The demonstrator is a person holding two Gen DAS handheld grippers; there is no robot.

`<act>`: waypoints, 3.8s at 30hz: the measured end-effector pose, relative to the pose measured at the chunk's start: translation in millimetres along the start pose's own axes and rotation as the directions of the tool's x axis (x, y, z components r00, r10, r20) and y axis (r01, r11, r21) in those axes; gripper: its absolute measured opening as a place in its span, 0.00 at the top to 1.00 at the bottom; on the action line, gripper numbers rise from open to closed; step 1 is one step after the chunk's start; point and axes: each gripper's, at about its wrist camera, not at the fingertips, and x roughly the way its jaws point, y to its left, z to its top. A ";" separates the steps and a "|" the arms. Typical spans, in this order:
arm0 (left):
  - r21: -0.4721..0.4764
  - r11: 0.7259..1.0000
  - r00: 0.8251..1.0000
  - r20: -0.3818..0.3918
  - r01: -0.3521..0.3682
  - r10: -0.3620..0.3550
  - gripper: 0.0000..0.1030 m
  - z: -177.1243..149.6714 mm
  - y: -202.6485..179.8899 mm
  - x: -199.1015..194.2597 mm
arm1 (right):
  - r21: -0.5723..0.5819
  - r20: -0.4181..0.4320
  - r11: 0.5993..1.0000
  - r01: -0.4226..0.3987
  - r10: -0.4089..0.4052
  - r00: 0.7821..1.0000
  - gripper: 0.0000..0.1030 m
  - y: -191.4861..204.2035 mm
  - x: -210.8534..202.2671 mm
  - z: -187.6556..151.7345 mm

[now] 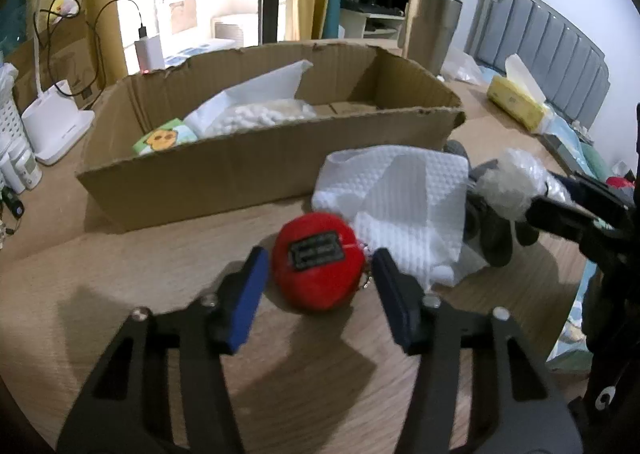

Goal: Organize soft objects
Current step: 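Grasp the clear bubble-wrap bag with the right gripper while the left gripper approaches the red ball, then grasp the red plush ball with the left gripper while the right gripper lifts the bubble-wrap bag, then carry the red ball and bubble-wrap bag over the box and release both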

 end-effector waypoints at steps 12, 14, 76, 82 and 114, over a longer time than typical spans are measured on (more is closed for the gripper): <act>0.009 1.000 0.999 0.030 0.017 -0.018 0.60 2.6 -0.9 -11.1 | 0.003 0.016 1.000 0.011 -0.011 1.000 0.55 -4.2 -4.3 4.1; 0.008 1.000 0.999 0.042 0.024 -0.024 0.60 3.6 -0.6 -15.1 | 0.002 0.020 1.000 0.017 -0.017 1.000 0.55 -5.5 -5.8 5.4; 0.024 0.988 0.933 0.326 0.152 -0.152 0.59 70.7 12.6 -60.0 | -0.086 0.158 0.996 0.032 -0.018 0.987 0.55 -9.3 25.7 94.3; 0.011 0.987 0.938 0.310 0.161 -0.156 0.59 81.6 15.0 -42.1 | -0.082 0.153 0.996 0.032 -0.019 0.988 0.55 -14.7 42.2 100.8; -0.009 0.993 0.978 0.171 0.120 -0.117 0.50 93.8 9.7 22.1 | -0.042 0.049 0.999 0.016 -0.014 0.999 0.46 -30.5 93.4 104.8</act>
